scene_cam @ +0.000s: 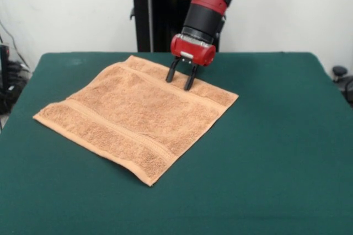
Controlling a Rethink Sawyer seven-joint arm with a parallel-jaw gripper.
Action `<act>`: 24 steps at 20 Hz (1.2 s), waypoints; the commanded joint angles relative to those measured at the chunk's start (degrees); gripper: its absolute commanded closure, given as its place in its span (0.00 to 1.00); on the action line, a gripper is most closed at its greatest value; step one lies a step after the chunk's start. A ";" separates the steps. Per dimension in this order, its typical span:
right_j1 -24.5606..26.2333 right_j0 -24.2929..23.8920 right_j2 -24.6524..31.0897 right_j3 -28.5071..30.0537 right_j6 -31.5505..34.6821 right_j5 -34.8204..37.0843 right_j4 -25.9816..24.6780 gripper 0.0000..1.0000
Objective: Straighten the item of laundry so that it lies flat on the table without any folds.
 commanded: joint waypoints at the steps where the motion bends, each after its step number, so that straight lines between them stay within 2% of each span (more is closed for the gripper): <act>1: 10.57 3.58 17.78 2.72 16.50 14.70 -1.66 0.00; 11: 10.82 3.36 18.12 3.04 16.81 14.32 -2.09 0.00; 24: 12.01 5.95 19.73 3.89 18.47 12.71 0.73 0.00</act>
